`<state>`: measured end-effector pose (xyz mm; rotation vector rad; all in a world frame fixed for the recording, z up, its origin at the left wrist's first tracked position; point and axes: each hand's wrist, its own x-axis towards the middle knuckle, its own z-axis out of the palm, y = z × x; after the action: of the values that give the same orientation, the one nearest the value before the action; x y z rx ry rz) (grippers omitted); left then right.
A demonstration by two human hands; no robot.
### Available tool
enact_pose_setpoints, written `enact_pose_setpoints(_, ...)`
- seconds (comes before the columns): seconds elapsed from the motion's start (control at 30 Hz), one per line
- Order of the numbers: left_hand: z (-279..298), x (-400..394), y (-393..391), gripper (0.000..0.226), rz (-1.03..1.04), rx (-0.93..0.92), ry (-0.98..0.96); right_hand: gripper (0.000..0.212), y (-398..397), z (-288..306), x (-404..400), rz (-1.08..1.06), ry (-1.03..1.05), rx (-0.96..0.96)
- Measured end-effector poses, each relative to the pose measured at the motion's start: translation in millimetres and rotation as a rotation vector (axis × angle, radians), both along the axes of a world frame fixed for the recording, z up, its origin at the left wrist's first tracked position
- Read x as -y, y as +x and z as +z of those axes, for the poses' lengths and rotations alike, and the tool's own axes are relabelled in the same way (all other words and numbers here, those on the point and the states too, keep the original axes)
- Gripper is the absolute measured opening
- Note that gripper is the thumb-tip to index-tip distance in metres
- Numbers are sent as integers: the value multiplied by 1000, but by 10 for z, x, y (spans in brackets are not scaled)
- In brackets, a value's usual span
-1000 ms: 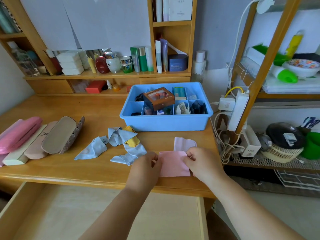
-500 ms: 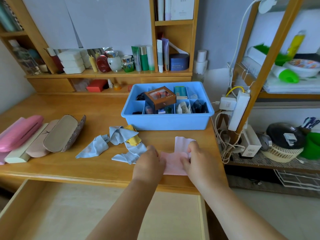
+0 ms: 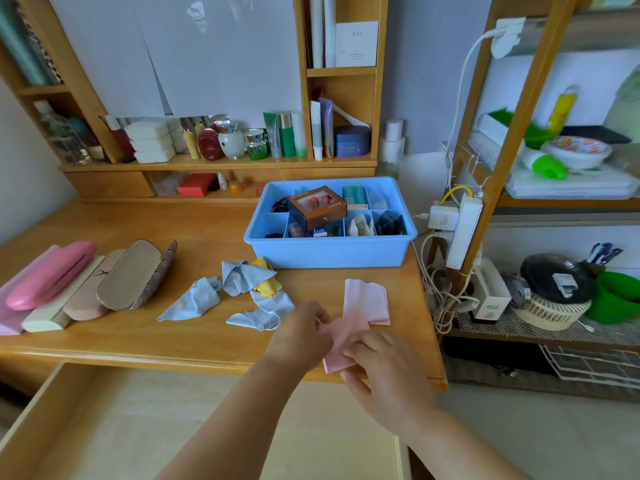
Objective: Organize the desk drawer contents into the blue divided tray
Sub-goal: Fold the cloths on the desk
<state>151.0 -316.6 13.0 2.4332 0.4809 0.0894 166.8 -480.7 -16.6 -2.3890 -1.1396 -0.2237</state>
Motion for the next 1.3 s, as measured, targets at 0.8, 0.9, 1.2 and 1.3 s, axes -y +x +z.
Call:
enact_pose_setpoints(0.8, 141, 276, -376, 30, 82, 156, -838, 26, 169, 351, 125, -259, 687, -1333)
enact_pose_setpoints(0.9, 85, 276, -332, 24, 37, 146, -664, 53, 190, 293, 125, -324, 532, -1134)
enact_pose_setpoints(1.2, 225, 194, 160, 50, -89, 225, -414, 45, 547, 380, 75, -215, 473, -771)
enact_pose_setpoints(1.3, 317, 99, 423, 53, -126, 222, -426, 45, 815, 474, 49, -207, 457, -668)
